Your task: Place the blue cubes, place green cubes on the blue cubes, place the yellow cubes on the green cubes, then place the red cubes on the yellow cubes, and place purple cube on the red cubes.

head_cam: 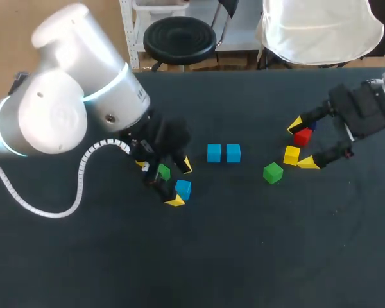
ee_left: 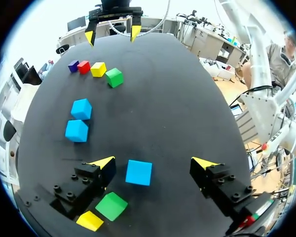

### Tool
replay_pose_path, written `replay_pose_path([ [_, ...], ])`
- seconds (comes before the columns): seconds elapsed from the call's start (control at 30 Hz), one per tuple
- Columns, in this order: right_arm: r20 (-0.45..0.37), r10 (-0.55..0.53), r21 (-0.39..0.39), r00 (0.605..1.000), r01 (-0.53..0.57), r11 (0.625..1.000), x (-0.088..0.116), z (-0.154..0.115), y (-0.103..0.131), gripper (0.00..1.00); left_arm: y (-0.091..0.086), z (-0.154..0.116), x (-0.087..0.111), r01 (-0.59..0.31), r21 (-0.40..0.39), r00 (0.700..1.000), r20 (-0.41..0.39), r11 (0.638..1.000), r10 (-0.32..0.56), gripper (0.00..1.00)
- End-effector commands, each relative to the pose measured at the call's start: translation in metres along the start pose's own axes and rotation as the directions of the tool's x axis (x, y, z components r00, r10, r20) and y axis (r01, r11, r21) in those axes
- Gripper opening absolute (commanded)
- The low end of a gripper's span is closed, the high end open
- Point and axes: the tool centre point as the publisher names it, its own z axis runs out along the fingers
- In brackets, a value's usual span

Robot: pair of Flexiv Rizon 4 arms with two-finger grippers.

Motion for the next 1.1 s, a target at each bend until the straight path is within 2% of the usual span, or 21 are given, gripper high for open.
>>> replay_pose_path([
  [0.03, 0.002, -0.001, 0.0, 1.0, 0.001, 1.0, 0.0, 0.0, 0.0, 1.0, -0.002, 0.005, 0.002, 0.012, -0.028, 1.0, -0.002, 1.0, -0.012, 1.0],
  [0.33, 0.002, -0.001, 0.0, 1.0, 0.001, 1.0, 0.0, 0.0, 0.0, 1.0, -0.002, 0.004, 0.011, 0.044, -0.086, 0.999, 0.004, 0.995, -0.043, 1.0],
  [0.67, 0.002, -0.001, 0.0, 1.0, 0.001, 1.0, 0.0, 0.0, 0.0, 1.0, 0.004, 0.008, 0.016, 0.066, -0.059, 0.998, 0.029, 0.996, -0.064, 1.0],
  [1.1, 0.002, -0.001, 0.0, 1.0, 0.001, 1.0, 0.0, 0.0, 0.0, 1.0, 0.013, 0.011, 0.012, 0.051, -0.078, 0.999, 0.004, 0.996, -0.05, 1.0],
])
